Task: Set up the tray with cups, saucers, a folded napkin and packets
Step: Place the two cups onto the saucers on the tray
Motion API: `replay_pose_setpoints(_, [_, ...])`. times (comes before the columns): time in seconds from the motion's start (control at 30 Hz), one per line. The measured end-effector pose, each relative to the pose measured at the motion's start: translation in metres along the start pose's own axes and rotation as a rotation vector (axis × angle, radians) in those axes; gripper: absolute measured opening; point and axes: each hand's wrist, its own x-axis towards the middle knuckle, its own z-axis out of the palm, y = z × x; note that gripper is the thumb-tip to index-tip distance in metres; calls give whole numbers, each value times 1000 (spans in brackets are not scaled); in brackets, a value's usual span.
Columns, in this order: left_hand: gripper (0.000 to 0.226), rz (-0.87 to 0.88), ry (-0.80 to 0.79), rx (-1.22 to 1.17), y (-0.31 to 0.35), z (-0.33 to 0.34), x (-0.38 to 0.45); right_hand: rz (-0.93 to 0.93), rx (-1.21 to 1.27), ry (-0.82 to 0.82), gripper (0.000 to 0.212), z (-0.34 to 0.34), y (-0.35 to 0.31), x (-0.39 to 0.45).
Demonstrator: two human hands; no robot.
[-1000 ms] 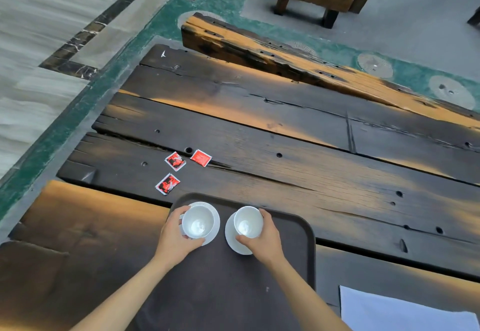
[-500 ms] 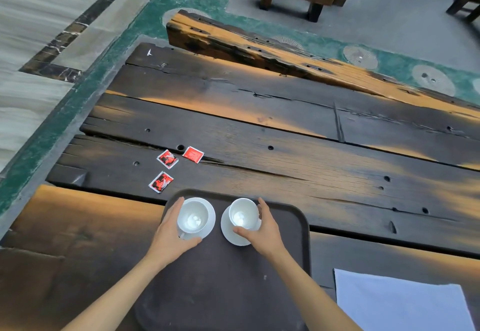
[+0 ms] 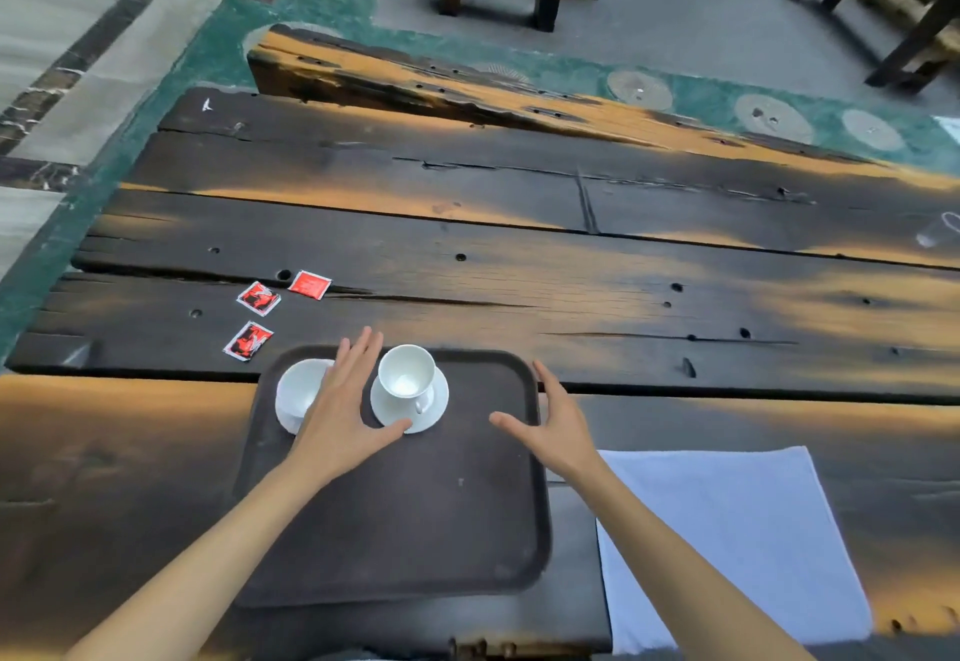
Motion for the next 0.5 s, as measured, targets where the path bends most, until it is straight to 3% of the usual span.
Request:
replay_pose_setpoints(0.33, [109, 40, -73, 36, 107, 128, -19, 69, -72, -60, 98, -136, 123, -24])
replay_pose_setpoints(0.5, [91, 32, -177, 51, 158, 220, -18, 165, -150, -64, 87, -220, 207, -15])
